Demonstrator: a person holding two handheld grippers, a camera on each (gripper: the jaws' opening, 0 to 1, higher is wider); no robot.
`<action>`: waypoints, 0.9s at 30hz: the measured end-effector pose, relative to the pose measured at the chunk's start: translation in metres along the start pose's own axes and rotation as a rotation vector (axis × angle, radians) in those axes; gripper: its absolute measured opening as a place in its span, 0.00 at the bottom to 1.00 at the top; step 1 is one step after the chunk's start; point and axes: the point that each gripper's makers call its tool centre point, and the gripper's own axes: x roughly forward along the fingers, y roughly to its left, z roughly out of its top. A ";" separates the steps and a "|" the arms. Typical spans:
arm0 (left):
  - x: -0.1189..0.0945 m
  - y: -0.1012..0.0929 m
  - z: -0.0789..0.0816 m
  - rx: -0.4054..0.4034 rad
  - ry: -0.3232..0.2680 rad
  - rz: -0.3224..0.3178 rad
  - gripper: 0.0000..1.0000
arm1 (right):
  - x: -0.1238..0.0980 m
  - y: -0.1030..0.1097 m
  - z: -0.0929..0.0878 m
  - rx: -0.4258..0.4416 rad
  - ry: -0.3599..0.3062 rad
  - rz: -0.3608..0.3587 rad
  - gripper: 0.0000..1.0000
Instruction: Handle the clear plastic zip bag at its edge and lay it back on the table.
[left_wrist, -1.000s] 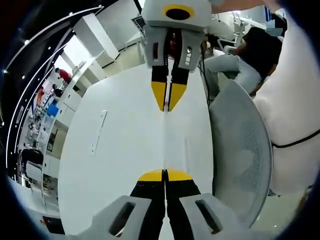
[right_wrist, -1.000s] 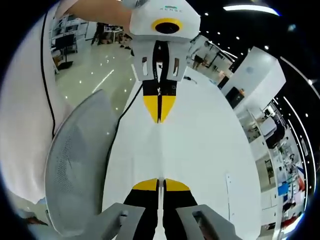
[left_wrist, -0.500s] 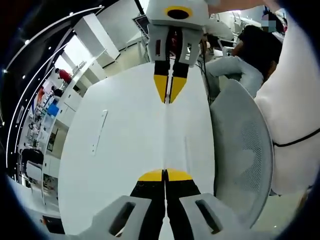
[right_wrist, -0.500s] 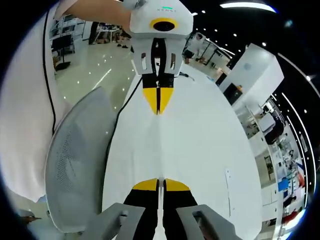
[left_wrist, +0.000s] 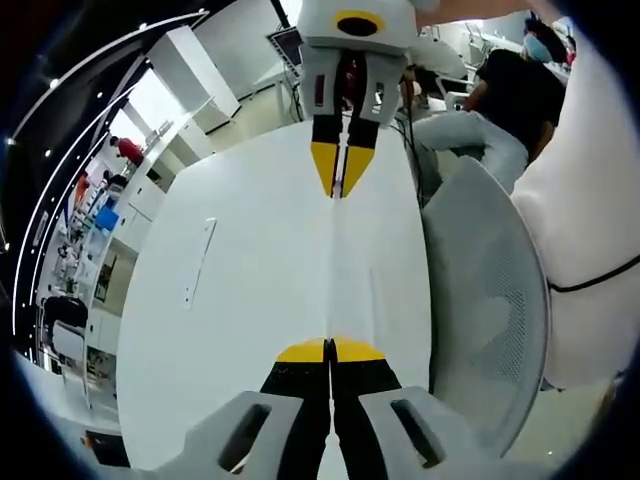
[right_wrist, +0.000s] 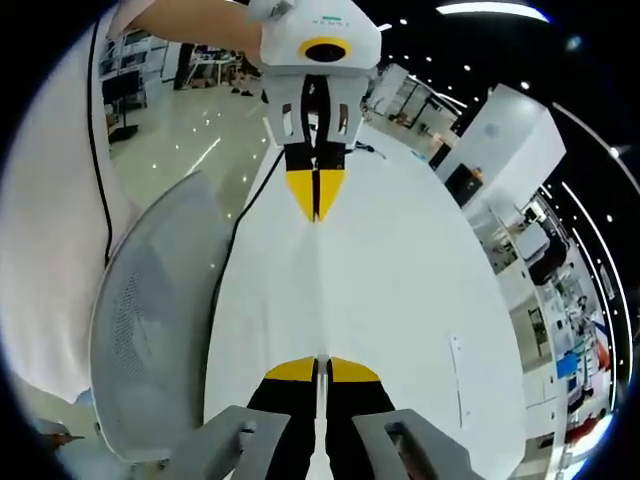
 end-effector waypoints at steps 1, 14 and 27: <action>0.000 0.000 0.000 0.000 0.000 0.000 0.00 | 0.000 0.000 0.000 0.000 0.000 0.000 0.00; 0.000 0.002 -0.004 -0.011 0.004 0.004 0.00 | -0.003 -0.001 -0.004 0.008 0.007 -0.004 0.00; -0.001 0.004 -0.005 -0.018 0.000 0.006 0.00 | -0.004 -0.004 -0.012 0.023 0.010 -0.005 0.00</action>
